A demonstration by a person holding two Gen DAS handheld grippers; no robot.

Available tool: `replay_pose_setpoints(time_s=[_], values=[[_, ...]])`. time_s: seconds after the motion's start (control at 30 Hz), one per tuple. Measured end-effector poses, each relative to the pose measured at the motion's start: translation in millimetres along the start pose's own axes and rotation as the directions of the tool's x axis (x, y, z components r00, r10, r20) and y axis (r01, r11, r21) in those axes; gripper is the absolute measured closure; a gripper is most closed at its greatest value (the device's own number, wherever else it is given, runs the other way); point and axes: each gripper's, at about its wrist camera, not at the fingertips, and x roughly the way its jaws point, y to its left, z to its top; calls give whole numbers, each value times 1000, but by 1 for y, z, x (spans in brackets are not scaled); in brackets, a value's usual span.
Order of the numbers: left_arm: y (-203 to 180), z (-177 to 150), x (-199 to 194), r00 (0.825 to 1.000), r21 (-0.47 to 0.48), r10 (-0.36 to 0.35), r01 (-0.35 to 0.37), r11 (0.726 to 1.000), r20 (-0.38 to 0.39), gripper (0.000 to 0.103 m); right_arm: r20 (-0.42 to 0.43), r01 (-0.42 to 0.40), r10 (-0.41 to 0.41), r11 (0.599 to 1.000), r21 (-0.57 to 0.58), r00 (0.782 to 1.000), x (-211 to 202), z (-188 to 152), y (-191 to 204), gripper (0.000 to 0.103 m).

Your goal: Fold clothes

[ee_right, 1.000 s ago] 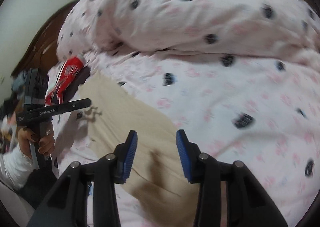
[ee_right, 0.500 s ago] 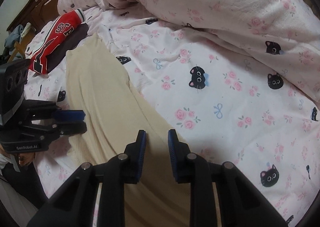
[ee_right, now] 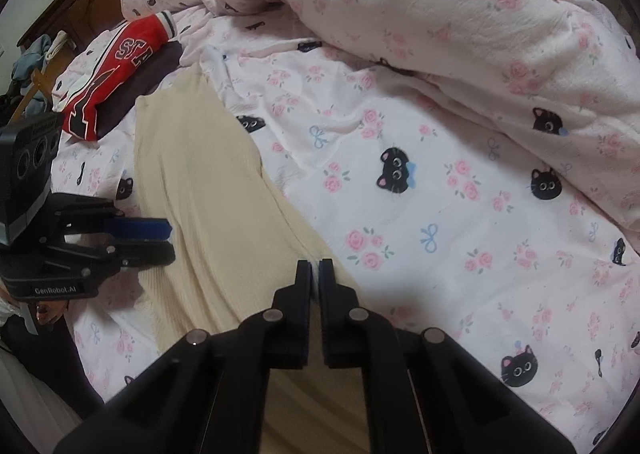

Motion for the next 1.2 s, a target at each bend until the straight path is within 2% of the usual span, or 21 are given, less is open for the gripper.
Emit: replay_pose_setpoints(time_s=[0.13, 0.3, 0.37, 0.5, 0.63, 0.7, 0.87, 0.97, 1.03, 1.2], values=[[-1, -1, 2, 1000, 3, 4, -4, 1000, -4, 82, 11, 31, -31, 999, 25, 999, 3, 4, -9, 100], [0, -1, 3, 1000, 1, 1, -1, 1000, -7, 82, -25, 58, -57, 997, 45, 998, 22, 2, -15, 100], [0, -1, 2, 1000, 2, 1, -1, 1000, -7, 82, -13, 102, -101, 993, 61, 995, 25, 1, -20, 93], [-1, -1, -1, 1000, 6, -1, 1, 1000, 1, 82, 14, 206, -208, 974, 98, 978, 22, 0, -29, 94], [-3, 0, -15, 999, 26, -17, 16, 1000, 40, 82, 70, 158, -171, 974, 161, 983, 0, -7, -35, 93], [-4, 2, -23, 998, 46, -10, 7, 999, 70, 82, 124, 101, -118, 986, 136, 985, -19, -17, -15, 89], [4, 9, -34, 994, 42, 13, -18, 999, 112, 82, 216, -69, 56, 996, 55, 975, -47, -47, 42, 88], [14, 14, -42, 990, 18, 30, -33, 999, 140, 82, 215, -151, 141, 988, 33, 966, -39, -64, 81, 88], [19, 16, -47, 986, 11, 48, -50, 999, 159, 82, 211, -183, 170, 982, 47, 963, -27, -71, 93, 88], [31, 17, -50, 985, -17, 55, -53, 998, 163, 82, 212, -210, 178, 968, 137, 961, -2, -80, 98, 88]])
